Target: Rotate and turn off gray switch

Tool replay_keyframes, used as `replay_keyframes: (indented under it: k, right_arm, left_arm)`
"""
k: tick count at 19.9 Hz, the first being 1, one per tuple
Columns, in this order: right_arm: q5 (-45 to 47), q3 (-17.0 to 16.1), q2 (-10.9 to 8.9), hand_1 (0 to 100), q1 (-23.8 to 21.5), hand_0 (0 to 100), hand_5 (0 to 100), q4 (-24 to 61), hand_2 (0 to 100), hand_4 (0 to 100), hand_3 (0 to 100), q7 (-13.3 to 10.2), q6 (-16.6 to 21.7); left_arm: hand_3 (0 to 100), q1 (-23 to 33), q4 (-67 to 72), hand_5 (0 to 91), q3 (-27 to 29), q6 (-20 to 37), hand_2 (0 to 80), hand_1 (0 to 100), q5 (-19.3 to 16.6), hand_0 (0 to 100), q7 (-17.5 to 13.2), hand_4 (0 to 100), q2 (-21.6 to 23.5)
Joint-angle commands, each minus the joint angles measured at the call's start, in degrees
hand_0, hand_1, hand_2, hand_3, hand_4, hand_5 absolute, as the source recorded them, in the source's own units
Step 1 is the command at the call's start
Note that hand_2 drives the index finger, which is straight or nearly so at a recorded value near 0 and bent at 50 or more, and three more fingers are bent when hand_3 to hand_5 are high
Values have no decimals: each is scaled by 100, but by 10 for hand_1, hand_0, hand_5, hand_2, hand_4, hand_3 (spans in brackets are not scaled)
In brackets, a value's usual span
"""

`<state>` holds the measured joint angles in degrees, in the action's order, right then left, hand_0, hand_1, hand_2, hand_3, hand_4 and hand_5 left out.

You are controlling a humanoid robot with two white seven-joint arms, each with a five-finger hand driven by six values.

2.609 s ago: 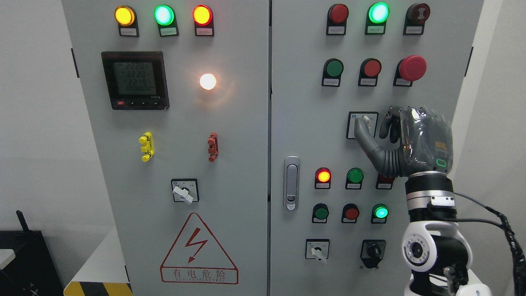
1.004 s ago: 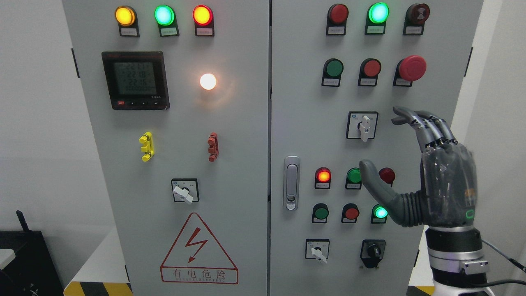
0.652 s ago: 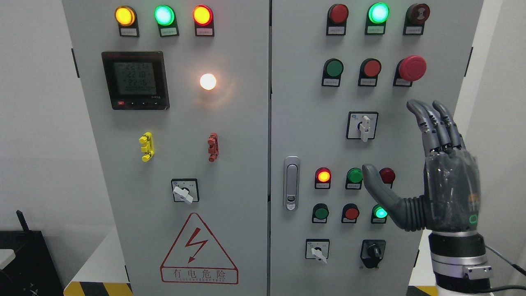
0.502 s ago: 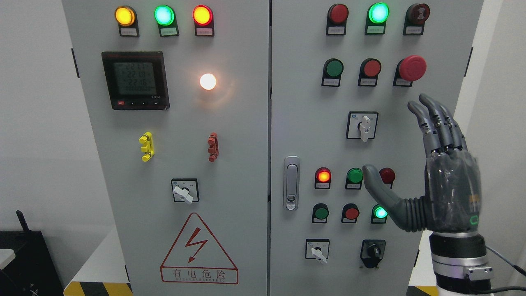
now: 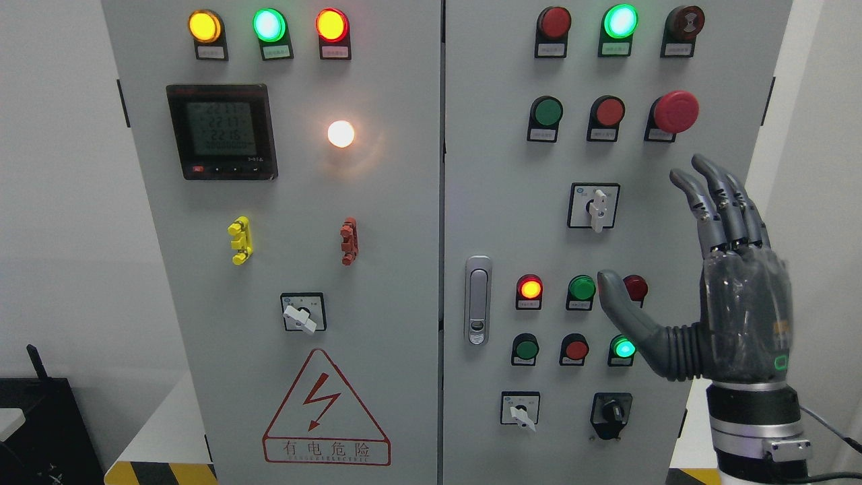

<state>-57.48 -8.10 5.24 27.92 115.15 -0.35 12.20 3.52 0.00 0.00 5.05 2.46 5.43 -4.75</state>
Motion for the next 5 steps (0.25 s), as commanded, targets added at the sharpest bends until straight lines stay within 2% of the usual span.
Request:
replay_keyframes:
  k: [1,5]
  right_arm:
    - [0,-16,21,289,-6,177,0,16,128,6,141,0,2]
    - [0,-16,21,296,-6,177,0,16,131,12,151,0,2]
  left_arm:
    - [0,0,79,0,-9,-4,0,389,0,120,-16,0,0]
    - [0,0,79,0,-9,-4,0,389,0,120,-7,0,0]
